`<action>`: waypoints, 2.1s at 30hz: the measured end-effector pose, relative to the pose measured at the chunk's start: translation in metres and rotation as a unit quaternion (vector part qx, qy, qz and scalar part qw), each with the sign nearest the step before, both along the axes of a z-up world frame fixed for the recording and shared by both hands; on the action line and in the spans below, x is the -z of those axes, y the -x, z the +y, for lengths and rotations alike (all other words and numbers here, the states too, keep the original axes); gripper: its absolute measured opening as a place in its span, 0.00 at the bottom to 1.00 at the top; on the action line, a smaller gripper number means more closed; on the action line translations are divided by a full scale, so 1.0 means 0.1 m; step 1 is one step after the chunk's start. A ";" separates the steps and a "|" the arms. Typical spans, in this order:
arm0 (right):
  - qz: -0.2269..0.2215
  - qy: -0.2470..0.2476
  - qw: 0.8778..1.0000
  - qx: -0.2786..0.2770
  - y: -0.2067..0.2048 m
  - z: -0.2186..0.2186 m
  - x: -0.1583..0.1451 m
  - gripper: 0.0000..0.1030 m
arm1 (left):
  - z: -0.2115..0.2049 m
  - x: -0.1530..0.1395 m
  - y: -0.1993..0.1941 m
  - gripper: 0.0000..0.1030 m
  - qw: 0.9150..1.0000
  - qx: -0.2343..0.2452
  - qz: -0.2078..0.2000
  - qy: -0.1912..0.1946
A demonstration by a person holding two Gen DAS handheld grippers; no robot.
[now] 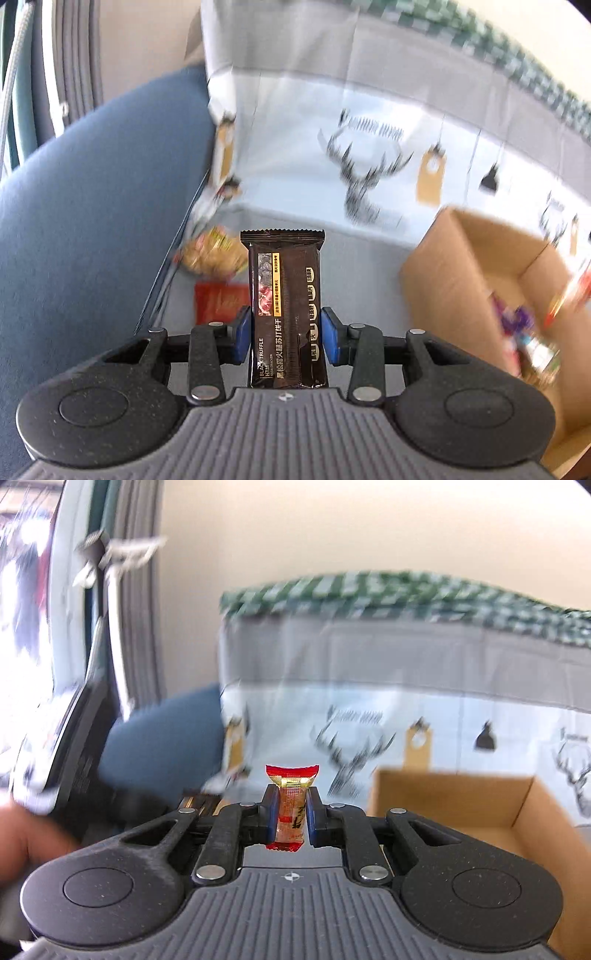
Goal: Organize snacks
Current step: 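Lift and carry the chocolate bar and red candy with both grippers over the box, then open both grippers over the box, dropping the chocolate bar and red candy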
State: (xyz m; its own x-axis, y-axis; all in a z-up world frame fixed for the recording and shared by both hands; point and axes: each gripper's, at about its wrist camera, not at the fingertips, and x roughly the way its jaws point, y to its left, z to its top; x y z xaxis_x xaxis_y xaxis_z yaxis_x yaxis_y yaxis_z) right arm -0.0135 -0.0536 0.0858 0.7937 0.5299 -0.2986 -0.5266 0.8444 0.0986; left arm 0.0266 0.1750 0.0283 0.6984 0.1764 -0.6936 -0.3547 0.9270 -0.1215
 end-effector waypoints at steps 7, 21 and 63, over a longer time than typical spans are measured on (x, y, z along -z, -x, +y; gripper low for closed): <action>-0.057 -0.005 0.997 0.060 -0.45 -0.69 -0.26 0.15 | -0.36 -0.22 -0.12 0.41 0.996 0.027 -0.086 0.001; 0.019 0.003 0.988 0.154 -0.90 -1.49 0.22 0.15 | -1.25 -0.27 -0.54 0.41 0.984 0.112 -0.128 0.044; -0.006 0.063 0.989 0.134 -0.87 -1.53 0.29 0.16 | -1.72 -0.16 -0.62 0.41 0.975 0.175 -0.125 0.054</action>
State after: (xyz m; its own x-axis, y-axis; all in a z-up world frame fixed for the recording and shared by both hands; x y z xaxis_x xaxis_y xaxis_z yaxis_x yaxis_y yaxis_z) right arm 0.0731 -0.2066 0.0565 0.9045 0.2592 -0.3387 -0.2823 0.9591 -0.0201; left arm 0.0885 0.0028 0.0446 0.8519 -0.1681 -0.4960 0.0349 0.9632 -0.2664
